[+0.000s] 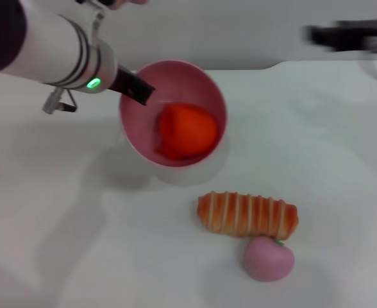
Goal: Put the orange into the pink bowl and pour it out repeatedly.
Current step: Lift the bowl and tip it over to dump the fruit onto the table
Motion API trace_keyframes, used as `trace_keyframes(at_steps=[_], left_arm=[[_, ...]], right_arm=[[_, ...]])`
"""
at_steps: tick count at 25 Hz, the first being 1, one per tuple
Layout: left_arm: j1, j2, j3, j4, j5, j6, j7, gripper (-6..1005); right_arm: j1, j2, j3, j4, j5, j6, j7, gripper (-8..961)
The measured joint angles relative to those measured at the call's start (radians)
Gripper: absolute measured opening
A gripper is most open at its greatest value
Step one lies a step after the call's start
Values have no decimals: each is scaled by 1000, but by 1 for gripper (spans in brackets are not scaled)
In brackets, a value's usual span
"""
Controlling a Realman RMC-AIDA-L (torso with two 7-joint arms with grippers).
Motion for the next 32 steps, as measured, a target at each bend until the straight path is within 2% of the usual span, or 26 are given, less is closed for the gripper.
trace_keyframes(at_steps=[3, 6, 10, 14, 18, 21, 22, 24, 27, 28, 32], left_arm=[[-15, -2, 26, -5, 0, 8, 0, 39], [-30, -4, 60, -17, -1, 33, 0, 39], [-42, -5, 116, -17, 2, 72, 1, 39], [-51, -5, 160, -17, 8, 115, 2, 39], [-43, -7, 247, -20, 53, 263, 19, 39], [-43, -7, 247, -20, 53, 263, 19, 39], [-38, -8, 303, -27, 71, 362, 63, 39], [-37, -9, 328, -34, 90, 414, 91, 39], [-37, -9, 328, -34, 90, 414, 91, 38], [-36, -11, 393, -51, 180, 486, 118, 38], [-42, -14, 452, -91, 285, 581, 119, 38]], right_arm=[[-98, 3, 81, -44, -7, -36, -62, 567], [-187, 8, 101, -77, -7, -122, -120, 567], [-246, 11, 105, -91, 2, -164, -137, 567], [-266, 11, 107, -93, 2, -160, -137, 567], [-267, 11, 109, -93, 1, -149, -137, 566], [-267, 11, 118, -95, -3, -132, -134, 566], [-268, 10, 124, -95, -3, -125, -132, 566], [-270, 10, 145, -95, -4, -108, -128, 566], [-275, 10, 176, -92, -4, -87, -118, 566], [-277, 9, 192, -87, -2, -76, -111, 566], [-277, 9, 195, -81, -1, -59, -105, 566]])
